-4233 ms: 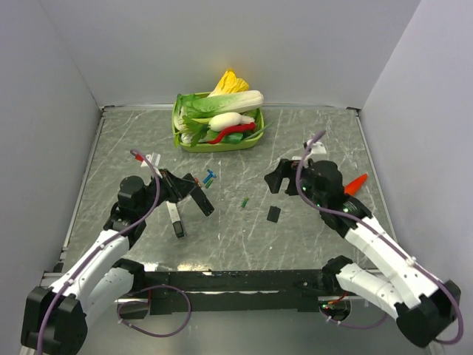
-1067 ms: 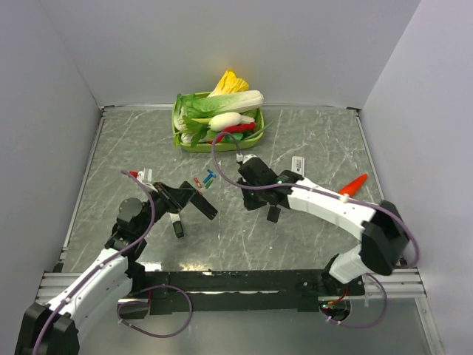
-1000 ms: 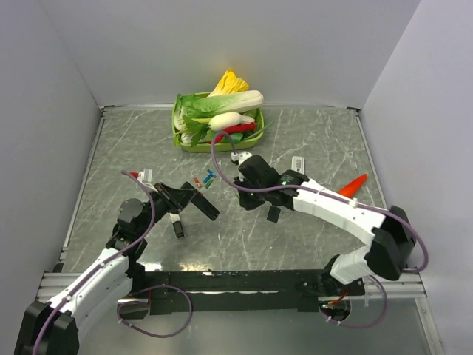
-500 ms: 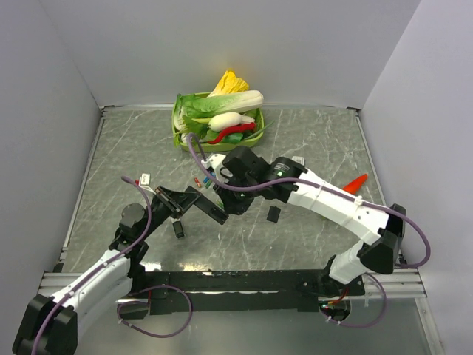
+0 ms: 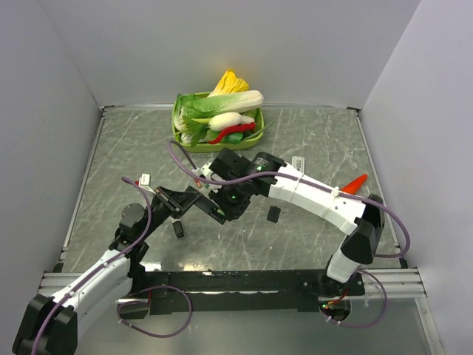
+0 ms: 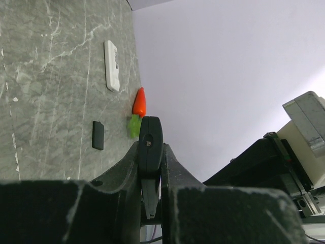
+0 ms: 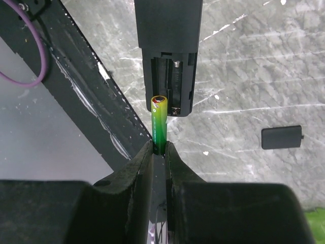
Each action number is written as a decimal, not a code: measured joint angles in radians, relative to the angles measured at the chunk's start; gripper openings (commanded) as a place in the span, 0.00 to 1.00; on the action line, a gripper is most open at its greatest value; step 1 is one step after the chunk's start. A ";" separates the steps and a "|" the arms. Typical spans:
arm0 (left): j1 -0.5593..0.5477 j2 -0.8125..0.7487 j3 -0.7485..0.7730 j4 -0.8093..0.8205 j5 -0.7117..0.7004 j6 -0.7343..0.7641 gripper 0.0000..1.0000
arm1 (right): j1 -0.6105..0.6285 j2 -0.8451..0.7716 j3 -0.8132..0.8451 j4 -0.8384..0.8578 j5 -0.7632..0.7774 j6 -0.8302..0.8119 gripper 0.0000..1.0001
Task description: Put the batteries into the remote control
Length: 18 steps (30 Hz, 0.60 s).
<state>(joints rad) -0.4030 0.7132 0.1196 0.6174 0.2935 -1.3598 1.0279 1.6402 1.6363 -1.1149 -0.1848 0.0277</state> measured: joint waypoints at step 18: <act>0.000 -0.003 -0.009 0.033 0.000 -0.019 0.01 | 0.000 0.103 0.080 -0.079 0.007 0.000 0.01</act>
<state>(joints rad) -0.4034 0.7105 0.1104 0.6502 0.2932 -1.3785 1.0283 1.7428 1.7168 -1.1938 -0.1776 0.0280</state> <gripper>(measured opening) 0.166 0.178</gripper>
